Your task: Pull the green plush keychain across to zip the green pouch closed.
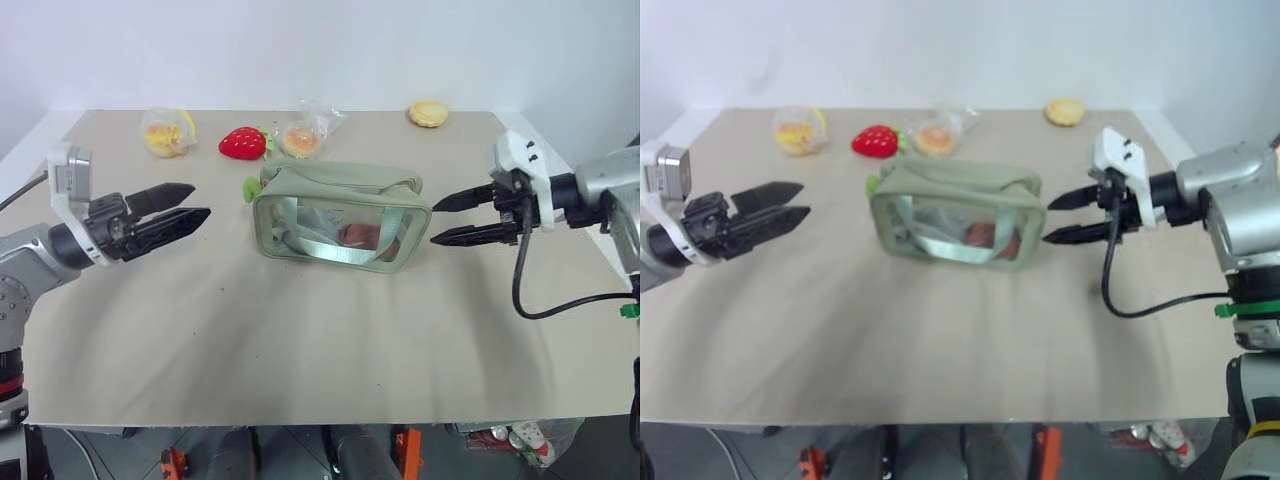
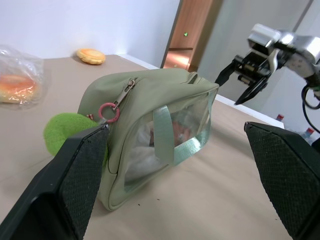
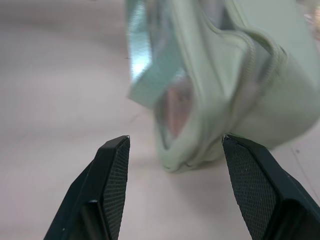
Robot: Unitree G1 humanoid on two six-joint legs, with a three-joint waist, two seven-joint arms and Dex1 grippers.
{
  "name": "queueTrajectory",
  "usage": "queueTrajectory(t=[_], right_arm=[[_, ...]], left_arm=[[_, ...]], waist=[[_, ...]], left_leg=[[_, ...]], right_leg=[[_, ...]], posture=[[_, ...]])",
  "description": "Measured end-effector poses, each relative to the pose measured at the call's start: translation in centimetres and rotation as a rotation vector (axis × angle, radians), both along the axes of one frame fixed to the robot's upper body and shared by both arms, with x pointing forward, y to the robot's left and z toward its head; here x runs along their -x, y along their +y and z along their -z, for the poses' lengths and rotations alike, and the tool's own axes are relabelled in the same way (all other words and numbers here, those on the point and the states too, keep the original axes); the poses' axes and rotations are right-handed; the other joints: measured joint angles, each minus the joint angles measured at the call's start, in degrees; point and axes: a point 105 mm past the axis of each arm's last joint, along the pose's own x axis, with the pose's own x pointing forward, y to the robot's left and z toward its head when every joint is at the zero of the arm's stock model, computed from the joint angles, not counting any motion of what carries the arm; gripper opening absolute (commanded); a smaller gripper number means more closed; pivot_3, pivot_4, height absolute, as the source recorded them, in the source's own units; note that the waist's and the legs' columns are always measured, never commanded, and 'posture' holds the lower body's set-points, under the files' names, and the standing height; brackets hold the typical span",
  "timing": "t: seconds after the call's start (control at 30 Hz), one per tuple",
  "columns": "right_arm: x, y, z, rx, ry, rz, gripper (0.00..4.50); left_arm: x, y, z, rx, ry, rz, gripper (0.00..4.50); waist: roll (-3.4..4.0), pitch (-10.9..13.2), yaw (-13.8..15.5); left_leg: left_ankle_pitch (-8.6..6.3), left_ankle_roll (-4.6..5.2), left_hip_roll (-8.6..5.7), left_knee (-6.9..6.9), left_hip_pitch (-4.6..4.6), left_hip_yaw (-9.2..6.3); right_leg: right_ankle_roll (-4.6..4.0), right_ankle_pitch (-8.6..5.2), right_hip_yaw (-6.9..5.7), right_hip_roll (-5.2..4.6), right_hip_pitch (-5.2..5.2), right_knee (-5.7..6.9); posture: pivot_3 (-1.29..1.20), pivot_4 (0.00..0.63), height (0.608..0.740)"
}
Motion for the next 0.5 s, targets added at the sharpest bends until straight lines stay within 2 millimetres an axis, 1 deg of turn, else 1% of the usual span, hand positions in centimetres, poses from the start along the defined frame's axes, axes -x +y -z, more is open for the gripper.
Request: queueTrajectory(t=[0.1, 0.27, 0.3, 0.43, 0.5], right_arm=[[-0.3, 0.6, 0.4, -0.023, -0.004, 0.013, 3.02], [-0.7, 1.2, 0.3, -0.062, -0.016, 0.025, 3.02], [-0.8, 1.3, 0.2, -0.069, -0.017, 0.026, 2.78], [-1.0, 2.0, 0.2, -0.089, -0.02, 0.014, 1.56], [-1.0, 2.1, 0.2, -0.094, -0.017, 0.006, 0.78]], left_arm=[[-0.2, -0.1, -0.1, -0.007, 0.0, 0.002, 4.5], [-0.4, 0.0, -0.1, -0.01, 0.011, -0.003, 4.5], [-0.4, 0.0, -0.1, -0.01, 0.014, -0.004, 4.5], [-0.6, 0.1, 0.0, -0.009, 0.019, -0.019, 4.5], [-1.0, 0.7, 0.1, 0.021, 0.035, -0.059, 4.5]], waist=[[0.0, 0.0, 0.0], [0.0, 0.0, 0.1], [0.0, 0.0, 0.1], [0.0, 0.0, 0.1], [0.0, 0.0, 0.1]], left_leg=[[0.0, 0.0, -0.01, 0.0, -0.01, 0.0], [0.0, 0.0, -0.02, 0.0, -0.02, 0.0], [0.0, 0.0, -0.02, 0.0, -0.02, 0.0], [0.0, 0.0, -0.02, -0.01, -0.02, -0.01], [0.0, 0.0, -0.02, -0.01, -0.01, -0.03]], right_leg=[[0.0, 0.0, 0.02, 0.0, 0.0, 0.0], [0.01, -0.01, 0.03, -0.01, 0.01, 0.0], [0.01, -0.01, 0.03, -0.01, 0.01, 0.0], [0.01, -0.01, 0.02, 0.0, 0.01, 0.0], [0.01, -0.01, 0.01, 0.0, 0.02, 0.0]], posture=[[0.0, 0.15, 0.74], [0.0, 0.15, 0.74], [0.0, 0.15, 0.74], [0.0, 0.15, 0.74], [0.0, 0.15, 0.74]])
